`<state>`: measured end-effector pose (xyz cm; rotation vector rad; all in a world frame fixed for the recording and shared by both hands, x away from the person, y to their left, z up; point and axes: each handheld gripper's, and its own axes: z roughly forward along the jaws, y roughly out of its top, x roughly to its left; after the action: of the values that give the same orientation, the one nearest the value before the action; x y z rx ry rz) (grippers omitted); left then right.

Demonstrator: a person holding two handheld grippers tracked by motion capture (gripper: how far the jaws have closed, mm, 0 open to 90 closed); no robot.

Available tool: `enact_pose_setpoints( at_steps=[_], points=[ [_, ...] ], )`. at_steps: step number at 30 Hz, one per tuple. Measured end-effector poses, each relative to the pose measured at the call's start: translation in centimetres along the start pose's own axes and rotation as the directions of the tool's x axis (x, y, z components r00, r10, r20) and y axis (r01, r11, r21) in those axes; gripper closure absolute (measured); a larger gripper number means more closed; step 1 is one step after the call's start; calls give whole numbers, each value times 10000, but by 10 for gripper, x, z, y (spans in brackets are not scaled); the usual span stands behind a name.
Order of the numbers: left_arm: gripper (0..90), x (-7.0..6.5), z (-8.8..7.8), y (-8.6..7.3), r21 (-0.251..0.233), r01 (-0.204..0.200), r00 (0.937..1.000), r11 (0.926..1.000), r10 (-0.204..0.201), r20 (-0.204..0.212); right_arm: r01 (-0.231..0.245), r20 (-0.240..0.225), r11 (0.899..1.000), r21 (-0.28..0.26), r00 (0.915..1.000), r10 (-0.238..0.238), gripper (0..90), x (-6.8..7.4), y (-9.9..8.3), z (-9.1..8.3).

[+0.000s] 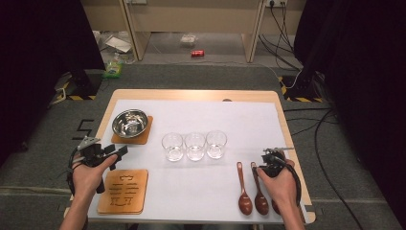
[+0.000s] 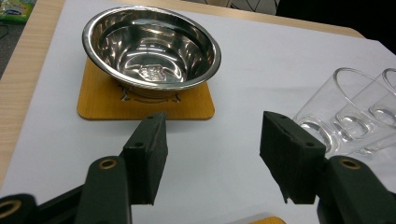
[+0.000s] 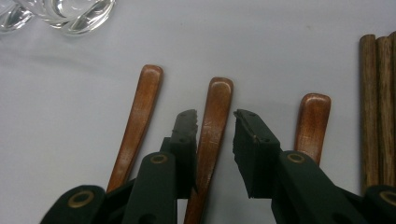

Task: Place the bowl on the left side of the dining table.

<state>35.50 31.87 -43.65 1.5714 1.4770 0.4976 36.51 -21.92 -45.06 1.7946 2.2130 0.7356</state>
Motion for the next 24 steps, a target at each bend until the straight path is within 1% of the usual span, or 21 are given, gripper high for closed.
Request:
enact_pose_setpoints(
  at_steps=[3,5,6,11,12,13,15,20,22,24],
  points=[
    [406,-1,0,1,-15,6,10000,10000,-6,66,-197,38,9997,113,9998,196,700,0,-1,4],
    [406,-2,0,1,-19,-45,10000,10000,45,83,-181,54,9997,158,9998,180,703,-1,-1,6],
    [406,-2,-1,1,-25,-61,9999,10000,61,95,-251,55,9995,216,9997,250,704,-1,-1,6],
    [405,-1,-3,2,-76,-18,10000,10000,18,33,-227,66,9992,343,9997,225,707,0,0,10],
    [405,-1,-3,3,-90,-11,10000,10000,11,44,-254,86,9989,390,9996,251,707,0,0,11],
    [405,0,-4,3,-93,1,10000,10000,0,32,-381,111,9982,452,9992,376,707,1,0,11],
    [405,1,-3,2,-85,-4,10000,10000,4,-1,-351,142,9984,451,9993,345,711,0,0,13],
    [405,1,-2,2,-37,-26,10000,10000,26,32,-533,272,9978,404,9983,522,732,0,-1,13],
    [405,2,-3,2,-67,-18,10000,10000,18,37,-673,392,9967,455,9971,655,743,1,0,13],
    [405,3,-4,3,-117,-4,10000,9999,4,8,-673,458,9965,491,9968,651,744,1,1,14]
  ],
)
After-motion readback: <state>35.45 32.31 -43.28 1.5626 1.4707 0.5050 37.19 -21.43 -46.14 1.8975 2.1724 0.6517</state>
